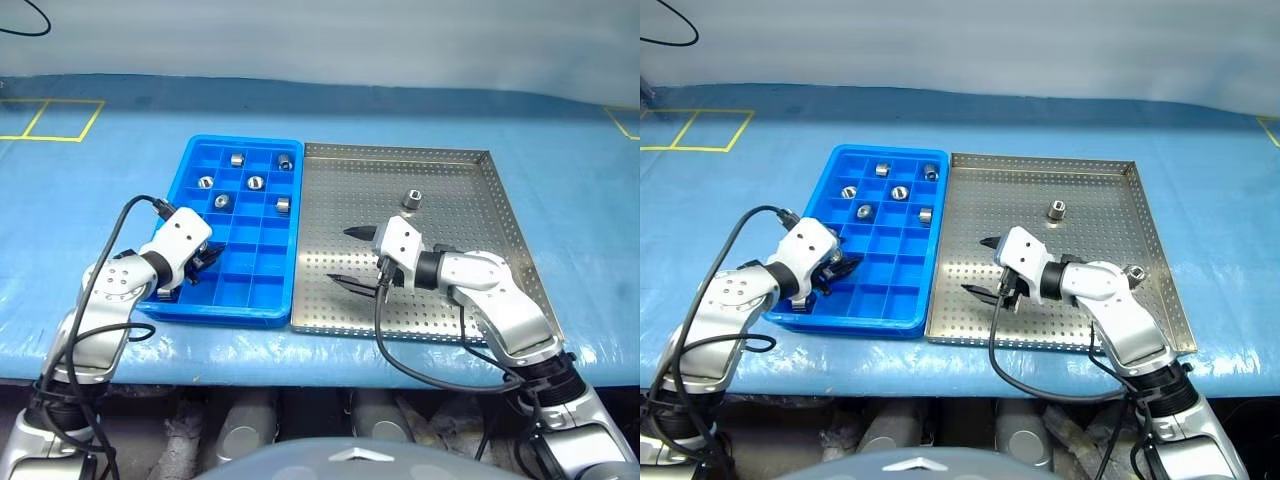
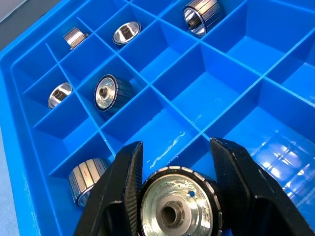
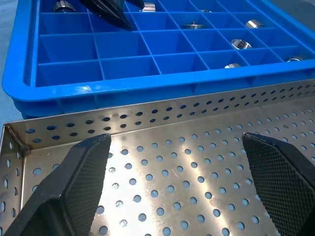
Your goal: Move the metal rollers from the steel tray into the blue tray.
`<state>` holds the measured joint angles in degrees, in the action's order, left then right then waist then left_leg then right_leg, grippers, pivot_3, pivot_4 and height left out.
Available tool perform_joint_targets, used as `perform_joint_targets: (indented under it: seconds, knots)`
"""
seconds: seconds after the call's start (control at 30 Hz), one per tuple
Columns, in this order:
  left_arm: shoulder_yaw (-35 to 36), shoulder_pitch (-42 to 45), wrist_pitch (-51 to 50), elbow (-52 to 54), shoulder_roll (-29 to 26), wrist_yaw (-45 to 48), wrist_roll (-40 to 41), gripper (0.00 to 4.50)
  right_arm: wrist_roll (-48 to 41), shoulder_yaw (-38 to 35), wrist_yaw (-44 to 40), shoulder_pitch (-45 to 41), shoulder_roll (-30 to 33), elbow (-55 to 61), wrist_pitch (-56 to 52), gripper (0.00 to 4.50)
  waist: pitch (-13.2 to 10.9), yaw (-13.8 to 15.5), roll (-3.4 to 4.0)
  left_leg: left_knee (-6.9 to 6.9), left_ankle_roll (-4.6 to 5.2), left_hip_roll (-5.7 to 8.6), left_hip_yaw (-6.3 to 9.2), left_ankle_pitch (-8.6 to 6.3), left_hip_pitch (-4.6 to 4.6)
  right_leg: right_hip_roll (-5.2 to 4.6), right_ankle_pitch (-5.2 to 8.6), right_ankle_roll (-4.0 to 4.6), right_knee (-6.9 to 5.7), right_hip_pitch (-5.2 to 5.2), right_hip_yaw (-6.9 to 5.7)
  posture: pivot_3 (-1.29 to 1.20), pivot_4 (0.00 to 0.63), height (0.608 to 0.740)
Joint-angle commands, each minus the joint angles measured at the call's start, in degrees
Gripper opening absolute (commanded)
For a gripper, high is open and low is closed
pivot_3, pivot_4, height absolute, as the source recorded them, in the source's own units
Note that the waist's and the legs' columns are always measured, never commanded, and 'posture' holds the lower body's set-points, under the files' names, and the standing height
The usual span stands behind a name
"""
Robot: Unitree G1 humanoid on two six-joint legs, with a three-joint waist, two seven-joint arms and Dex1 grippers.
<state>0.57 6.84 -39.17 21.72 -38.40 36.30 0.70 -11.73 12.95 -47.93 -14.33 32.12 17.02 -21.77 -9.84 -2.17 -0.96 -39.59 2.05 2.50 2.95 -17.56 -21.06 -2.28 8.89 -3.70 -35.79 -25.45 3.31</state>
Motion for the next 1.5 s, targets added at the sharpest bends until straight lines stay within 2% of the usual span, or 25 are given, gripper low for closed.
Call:
perform_joint_targets:
  seconds: [0.03, 0.2, 0.37, 0.63, 0.8, 0.93, 1.1, 1.23, 1.5]
  knots:
    - [0.43, -0.31, 1.7, 0.92, -1.1, 0.94, 0.9, 2.24, -0.26, -1.37, 0.37, -0.14, 0.39, 2.58, 0.44, 4.5, 0.0, -0.04, 0.0, 0.0, 0.0, 0.0, 0.0, 0.0, 0.0, 0.0, 0.0, 0.0, 0.0, 0.0, 0.0, -0.07, 0.15, 0.74]
    - [1.57, -0.4, 2.34, 1.07, -0.39, -1.51, 0.32, 3.83, -0.12, -1.07, 0.56, -0.54, 0.12, 2.04, 0.81, 4.5, 0.0, 0.0, 0.0, 0.0, 0.0, 0.0, 0.0, 0.0, 0.01, -0.01, 0.01, 0.01, 0.0, 0.01, 0.0, -0.06, 0.15, 0.74]
    - [3.08, 0.08, 4.85, 2.5, 1.23, -1.52, 3.0, 3.83, 0.01, -1.31, 1.13, -0.77, -0.5, 1.65, 1.39, 4.5, 0.0, 0.03, 0.0, 0.0, -0.01, 0.0, 0.0, 0.0, 0.01, -0.01, 0.0, 0.01, 0.0, 0.01, -0.01, -0.06, 0.15, 0.74]
    - [5.38, -2.31, 7.62, 9.2, 5.97, 4.97, 17.3, 3.83, 2.34, -4.71, 8.46, -0.02, -1.52, 0.77, -1.16, 4.5, 0.01, -0.03, 0.01, 0.0, -0.25, 0.01, -0.01, 0.14, -0.01, -0.19, 0.0, 0.02, 0.01, 0.0, 0.01, -0.08, 0.15, 0.74]
    - [5.6, -4.07, 7.78, 10.6, 6.9, 6.59, 23.11, 3.83, 3.11, -10.91, 19.98, -1.75, -6.5, -2.32, -7.14, 4.5, 0.01, -0.35, 0.01, 0.0, -0.19, -0.05, -0.01, 0.11, 0.01, -0.1, 0.06, 0.14, -0.04, 0.0, 0.01, -0.1, 0.15, 0.74]
    - [3.83, -4.34, 7.99, 10.65, 6.07, 7.06, 23.88, 3.83, 1.48, -15.09, 25.76, -4.53, -11.08, -5.32, -10.75, 4.5, 0.01, -0.75, 0.01, -0.01, -0.17, -0.07, -0.03, 0.15, 0.04, 0.21, 0.01, 0.25, -0.05, 0.03, 0.03, -0.1, 0.15, 0.74]
    - [2.33, -4.1, 8.12, 10.72, 5.64, 7.27, 23.92, 3.83, 1.42, -17.54, 32.35, -11.43, -16.73, -14.18, -11.87, 4.5, 0.01, -2.01, 0.01, 0.0, -0.16, -0.1, -0.08, 0.21, 0.13, 0.29, -0.04, 0.28, -0.06, 0.09, 0.1, -0.11, 0.15, 0.74]
    - [1.92, -4.07, 8.22, 11.13, 5.39, 7.25, 23.98, 3.83, 2.96, -18.47, 37.24, -19.3, -20.19, -27.92, -9.51, 4.5, 0.01, -2.76, 0.02, 0.01, -0.17, -0.13, -0.13, 0.21, 0.14, 0.36, -0.09, 0.3, -0.06, 0.05, 0.18, -0.1, 0.15, 0.74]
    - [2.17, -5.42, 8.37, 12.78, 4.8, 6.19, 23.73, 3.83, 4.94, -20.84, 45.18, -30.06, -22.51, -50.32, -1.45, 4.5, 0.01, -2.93, 0.03, 0.12, -0.13, -0.12, -0.14, 0.19, 0.14, 0.35, -0.12, 0.32, -0.02, 0.01, 0.23, -0.06, 0.15, 0.74]
